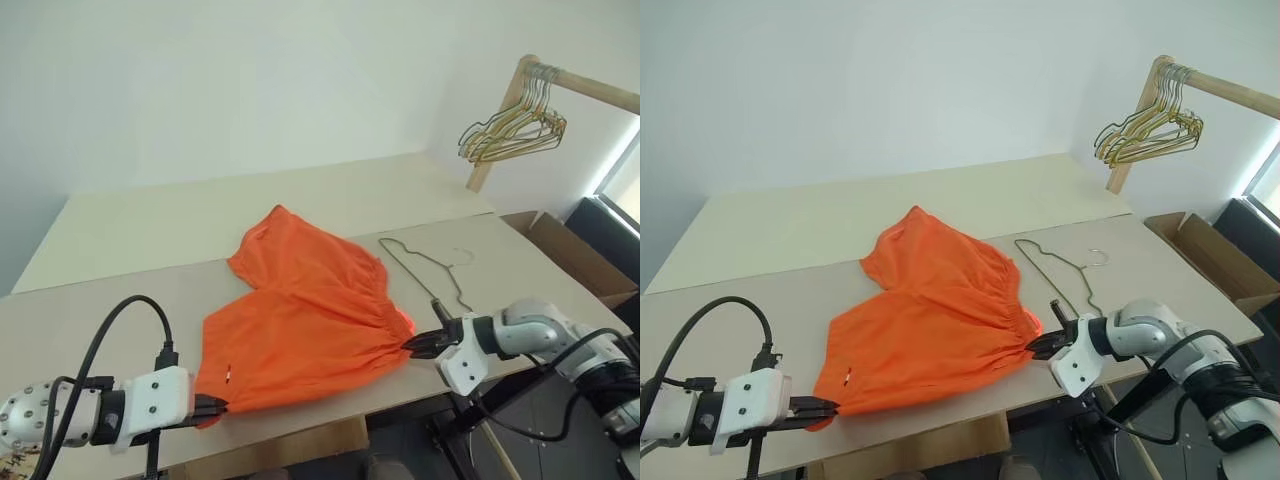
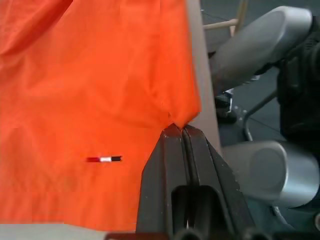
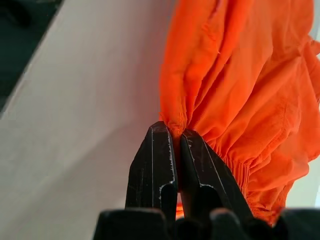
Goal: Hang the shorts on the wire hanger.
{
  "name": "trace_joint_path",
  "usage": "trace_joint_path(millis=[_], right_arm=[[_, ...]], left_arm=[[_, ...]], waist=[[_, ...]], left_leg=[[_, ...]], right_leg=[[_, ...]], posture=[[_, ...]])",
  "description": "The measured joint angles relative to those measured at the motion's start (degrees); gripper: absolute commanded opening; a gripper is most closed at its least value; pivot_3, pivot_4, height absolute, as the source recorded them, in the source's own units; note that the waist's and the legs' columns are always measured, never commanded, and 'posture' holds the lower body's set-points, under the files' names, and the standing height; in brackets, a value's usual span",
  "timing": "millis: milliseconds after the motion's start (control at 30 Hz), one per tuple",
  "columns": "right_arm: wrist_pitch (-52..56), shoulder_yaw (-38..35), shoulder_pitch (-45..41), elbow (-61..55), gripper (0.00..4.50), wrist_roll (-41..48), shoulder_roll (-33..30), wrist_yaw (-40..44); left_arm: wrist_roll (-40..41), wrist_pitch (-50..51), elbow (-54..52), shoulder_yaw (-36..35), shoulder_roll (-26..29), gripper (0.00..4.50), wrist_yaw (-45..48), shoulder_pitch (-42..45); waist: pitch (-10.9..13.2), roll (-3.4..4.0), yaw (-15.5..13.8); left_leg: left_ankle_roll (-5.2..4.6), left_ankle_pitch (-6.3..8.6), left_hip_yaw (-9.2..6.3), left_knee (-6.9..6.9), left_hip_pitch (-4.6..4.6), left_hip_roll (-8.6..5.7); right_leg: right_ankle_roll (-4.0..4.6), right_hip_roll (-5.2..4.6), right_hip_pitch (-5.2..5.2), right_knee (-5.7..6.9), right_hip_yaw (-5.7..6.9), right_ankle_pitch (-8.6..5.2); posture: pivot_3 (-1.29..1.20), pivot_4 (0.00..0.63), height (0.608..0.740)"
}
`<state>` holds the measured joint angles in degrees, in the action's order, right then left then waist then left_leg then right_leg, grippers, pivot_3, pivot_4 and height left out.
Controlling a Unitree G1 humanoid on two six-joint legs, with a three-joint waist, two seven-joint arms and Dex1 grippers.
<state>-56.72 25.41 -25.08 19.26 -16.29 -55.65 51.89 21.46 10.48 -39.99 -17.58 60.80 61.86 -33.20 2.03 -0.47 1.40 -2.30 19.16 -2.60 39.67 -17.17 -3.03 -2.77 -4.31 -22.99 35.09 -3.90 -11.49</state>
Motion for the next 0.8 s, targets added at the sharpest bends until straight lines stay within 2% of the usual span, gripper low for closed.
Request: trace_joint_path(millis=[167, 267, 367, 467, 533, 700, 800], right_arm=[[-0.7, -2.8, 0.7, 0.1, 0.04, -5.8, 0.1, -5.3], [-0.1, -3.9, 2.0, -0.5, 0.85, -7.2, 1.3, -8.2], [2.1, -3.9, 4.6, -3.4, 1.88, -4.7, 1.3, -8.0], [5.9, -4.4, 9.8, -9.1, 2.9, 0.9, -2.6, -5.2], [9.0, -6.0, 13.4, -13.0, 2.9, 5.0, -5.8, -3.3], [18.9, -12.9, 21.7, -22.9, 2.9, 16.2, -10.2, -1.4], [26.3, -18.6, 26.7, -27.5, 2.9, 23.0, -10.2, -1.5]], left_arm=[[-7.2, -2.6, 3.0, 11.2, -4.3, 0.0, -1.1, 1.1], [-10.4, -3.0, 5.1, 15.0, -4.7, 0.56, -1.0, 3.4], [-11.1, -3.3, 7.0, 15.4, -4.3, 1.51, -0.5, 7.4], [-10.3, -4.0, 10.1, 14.2, -5.6, 2.47, -1.1, 13.0], [-7.5, -3.2, 11.9, 12.5, -6.7, 2.47, -1.2, 17.0], [8.7, 2.6, 19.5, -3.2, -3.2, 2.47, 4.8, 28.7], [14.9, 7.2, 19.7, -5.1, -2.8, 2.47, 5.1, 33.6]], waist=[[0.0, -0.01, 0.3], [0.0, -0.17, 0.4], [-0.1, -0.15, -0.1], [0.0, -0.12, -0.8], [0.0, -0.12, -0.9], [-0.1, -0.19, -0.1], [-0.1, -0.11, -0.1]], left_leg=[[-0.01, 0.01, 0.06, 0.01, -0.04, -0.04], [-0.02, 0.01, 0.04, 0.01, -0.03, -0.03], [-0.02, 0.02, 0.01, 0.01, -0.04, -0.04], [-0.04, 0.03, -0.03, 0.03, -0.13, -0.06], [-0.05, 0.03, -0.04, 0.05, -0.15, -0.07], [-0.05, 0.04, -0.07, 0.03, -0.12, 0.04], [-0.04, 0.06, -0.06, 0.05, -0.15, -0.02]], right_leg=[[-0.01, -0.05, -0.02, -0.01, -0.06, 0.01], [0.0, -0.05, 0.01, -0.02, -0.05, 0.01], [-0.01, -0.07, 0.0, -0.03, -0.05, 0.01], [-0.03, -0.12, -0.04, -0.05, -0.03, 0.02], [-0.06, -0.14, -0.05, -0.06, -0.03, 0.05], [-0.05, -0.06, -0.09, -0.04, 0.1, 0.01], [-0.11, -0.08, -0.08, -0.05, 0.06, -0.01]], posture=[[-0.03, 0.012, 0.74], [-0.02, 0.005, 0.74], [-0.02, 0.0, 0.74], [-0.01, 0.0, 0.74], [-0.01, 0.0, 0.74], [-0.03, 0.0, 0.74], [-0.04, 0.0, 0.74]])
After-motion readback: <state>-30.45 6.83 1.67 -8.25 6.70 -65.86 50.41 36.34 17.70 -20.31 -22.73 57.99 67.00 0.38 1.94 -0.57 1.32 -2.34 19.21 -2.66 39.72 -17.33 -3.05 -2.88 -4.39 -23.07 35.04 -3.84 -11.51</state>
